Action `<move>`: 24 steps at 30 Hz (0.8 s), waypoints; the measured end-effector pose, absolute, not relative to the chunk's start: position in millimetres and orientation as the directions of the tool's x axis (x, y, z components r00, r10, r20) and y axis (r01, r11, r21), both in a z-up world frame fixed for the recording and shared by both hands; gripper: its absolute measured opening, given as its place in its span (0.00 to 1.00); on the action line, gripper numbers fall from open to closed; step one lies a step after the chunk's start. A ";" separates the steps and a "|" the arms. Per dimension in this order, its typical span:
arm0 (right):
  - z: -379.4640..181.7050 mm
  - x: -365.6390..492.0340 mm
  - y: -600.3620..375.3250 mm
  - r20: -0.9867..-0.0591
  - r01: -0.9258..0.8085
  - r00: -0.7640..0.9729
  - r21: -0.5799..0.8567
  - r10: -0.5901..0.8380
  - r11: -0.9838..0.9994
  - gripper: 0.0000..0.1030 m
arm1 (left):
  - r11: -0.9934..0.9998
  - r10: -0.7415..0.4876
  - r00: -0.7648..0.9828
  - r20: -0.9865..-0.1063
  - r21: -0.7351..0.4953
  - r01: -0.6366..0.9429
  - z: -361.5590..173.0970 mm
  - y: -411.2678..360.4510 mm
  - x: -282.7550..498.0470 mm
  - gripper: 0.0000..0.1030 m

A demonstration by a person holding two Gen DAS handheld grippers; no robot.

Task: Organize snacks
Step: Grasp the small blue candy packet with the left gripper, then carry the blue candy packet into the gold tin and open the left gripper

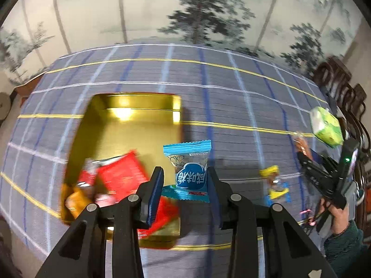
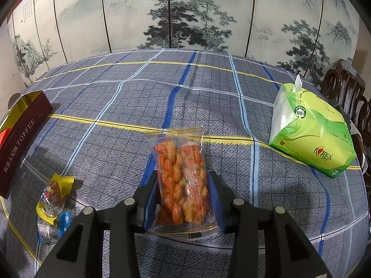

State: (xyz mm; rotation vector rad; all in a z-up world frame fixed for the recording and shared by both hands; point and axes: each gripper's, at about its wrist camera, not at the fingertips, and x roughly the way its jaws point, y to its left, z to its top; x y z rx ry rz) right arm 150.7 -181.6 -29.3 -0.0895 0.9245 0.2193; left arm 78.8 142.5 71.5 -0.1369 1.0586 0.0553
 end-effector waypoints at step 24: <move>-29.0 150.6 -181.5 -0.800 -0.226 0.582 0.018 0.150 0.974 0.41 | 0.956 0.076 0.377 -0.923 -0.040 -0.290 23.0 223.3 56.4 0.33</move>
